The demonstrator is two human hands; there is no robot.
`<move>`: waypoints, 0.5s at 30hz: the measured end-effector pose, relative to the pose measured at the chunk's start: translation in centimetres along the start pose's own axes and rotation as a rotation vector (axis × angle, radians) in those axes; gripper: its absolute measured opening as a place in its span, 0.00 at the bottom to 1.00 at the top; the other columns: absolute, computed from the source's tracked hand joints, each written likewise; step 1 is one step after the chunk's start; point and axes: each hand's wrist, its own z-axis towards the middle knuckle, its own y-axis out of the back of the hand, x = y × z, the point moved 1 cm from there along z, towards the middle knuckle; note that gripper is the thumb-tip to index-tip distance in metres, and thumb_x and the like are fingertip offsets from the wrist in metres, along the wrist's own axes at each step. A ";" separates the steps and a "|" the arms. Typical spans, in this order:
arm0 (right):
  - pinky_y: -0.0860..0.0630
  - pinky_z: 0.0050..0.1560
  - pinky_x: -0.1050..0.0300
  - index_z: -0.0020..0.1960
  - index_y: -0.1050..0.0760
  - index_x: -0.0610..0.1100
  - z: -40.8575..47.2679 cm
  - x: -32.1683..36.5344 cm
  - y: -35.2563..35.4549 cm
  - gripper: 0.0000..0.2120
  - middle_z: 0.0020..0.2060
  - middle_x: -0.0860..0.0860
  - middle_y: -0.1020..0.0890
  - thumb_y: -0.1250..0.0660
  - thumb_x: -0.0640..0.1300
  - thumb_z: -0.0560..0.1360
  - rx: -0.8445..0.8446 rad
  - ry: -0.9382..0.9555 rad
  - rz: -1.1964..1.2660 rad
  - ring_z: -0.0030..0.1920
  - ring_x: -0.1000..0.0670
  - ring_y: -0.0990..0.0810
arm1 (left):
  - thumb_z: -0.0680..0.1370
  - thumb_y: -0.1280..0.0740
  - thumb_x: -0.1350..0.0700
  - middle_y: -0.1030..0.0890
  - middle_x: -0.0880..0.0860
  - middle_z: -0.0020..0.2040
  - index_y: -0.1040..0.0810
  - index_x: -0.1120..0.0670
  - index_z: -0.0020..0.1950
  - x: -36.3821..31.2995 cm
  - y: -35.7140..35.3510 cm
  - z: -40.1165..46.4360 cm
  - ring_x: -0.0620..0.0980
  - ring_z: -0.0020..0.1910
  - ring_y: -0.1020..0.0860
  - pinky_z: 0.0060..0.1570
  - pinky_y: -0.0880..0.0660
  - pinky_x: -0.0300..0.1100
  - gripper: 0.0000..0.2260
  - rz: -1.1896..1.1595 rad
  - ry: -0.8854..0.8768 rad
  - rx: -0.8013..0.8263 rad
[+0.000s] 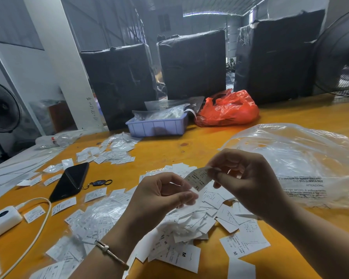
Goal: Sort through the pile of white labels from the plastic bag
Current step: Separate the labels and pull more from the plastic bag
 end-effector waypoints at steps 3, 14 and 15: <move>0.23 0.34 0.45 0.38 0.20 0.41 0.0 0.0 0.1 0.10 0.33 0.46 0.18 0.31 0.27 0.69 0.014 -0.011 -0.010 0.32 0.48 0.21 | 0.72 0.26 0.60 0.13 0.56 0.42 0.18 0.62 0.48 0.0 0.1 0.0 0.53 0.42 0.14 0.40 0.21 0.39 0.07 0.015 -0.012 0.008; 0.27 0.29 0.65 0.39 0.18 0.47 -0.2 -1.0 -0.4 0.11 0.31 0.54 0.18 0.29 0.31 0.69 0.152 -0.021 -0.123 0.31 0.57 0.22 | 0.73 0.28 0.59 0.14 0.58 0.43 0.19 0.62 0.49 0.1 -0.2 0.0 0.55 0.44 0.14 0.42 0.19 0.42 0.08 -0.010 0.009 0.080; 0.25 0.31 0.63 0.40 0.18 0.49 -0.2 -1.1 -0.5 0.11 0.33 0.55 0.18 0.29 0.32 0.70 0.174 -0.023 -0.148 0.34 0.56 0.21 | 0.73 0.28 0.60 0.14 0.58 0.44 0.19 0.62 0.49 0.2 -0.3 0.0 0.56 0.44 0.15 0.42 0.20 0.42 0.08 -0.003 0.013 0.084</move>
